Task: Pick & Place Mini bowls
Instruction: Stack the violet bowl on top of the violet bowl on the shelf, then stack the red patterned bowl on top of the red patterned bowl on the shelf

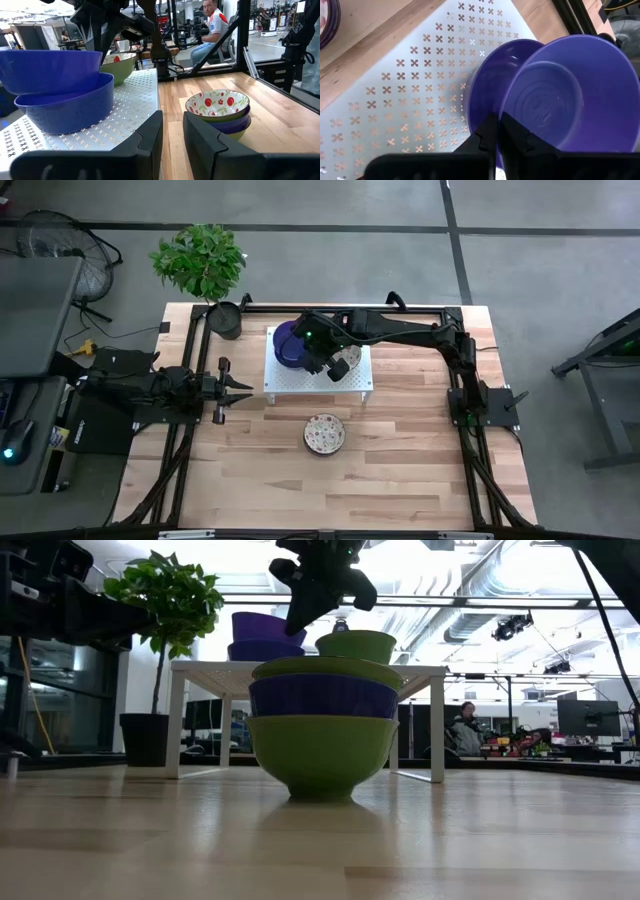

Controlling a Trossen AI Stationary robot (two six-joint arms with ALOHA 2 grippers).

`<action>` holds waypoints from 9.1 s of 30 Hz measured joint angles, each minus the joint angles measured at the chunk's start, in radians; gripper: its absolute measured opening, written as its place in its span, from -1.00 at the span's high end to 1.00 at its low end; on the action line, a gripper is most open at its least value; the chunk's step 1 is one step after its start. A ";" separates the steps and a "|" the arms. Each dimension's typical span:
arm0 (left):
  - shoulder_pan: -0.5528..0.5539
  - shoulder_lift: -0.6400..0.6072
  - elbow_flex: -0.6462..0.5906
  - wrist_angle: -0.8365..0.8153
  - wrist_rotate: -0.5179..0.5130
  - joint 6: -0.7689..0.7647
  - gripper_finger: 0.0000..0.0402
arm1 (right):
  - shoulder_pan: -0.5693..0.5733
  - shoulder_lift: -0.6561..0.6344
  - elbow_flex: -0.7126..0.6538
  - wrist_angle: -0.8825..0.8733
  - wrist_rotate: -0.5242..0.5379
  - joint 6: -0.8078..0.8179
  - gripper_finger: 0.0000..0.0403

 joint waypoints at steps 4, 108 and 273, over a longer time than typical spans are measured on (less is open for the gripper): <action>0.000 0.000 0.000 0.000 0.000 0.000 0.64 | 0.000 0.000 0.000 0.000 0.000 0.024 0.97; 0.000 0.000 0.000 0.000 0.000 0.000 0.64 | 0.586 0.162 0.002 -0.053 0.035 1.326 0.36; 0.000 0.000 0.000 0.000 0.000 0.000 0.64 | 0.534 0.173 0.002 0.019 0.124 1.260 0.90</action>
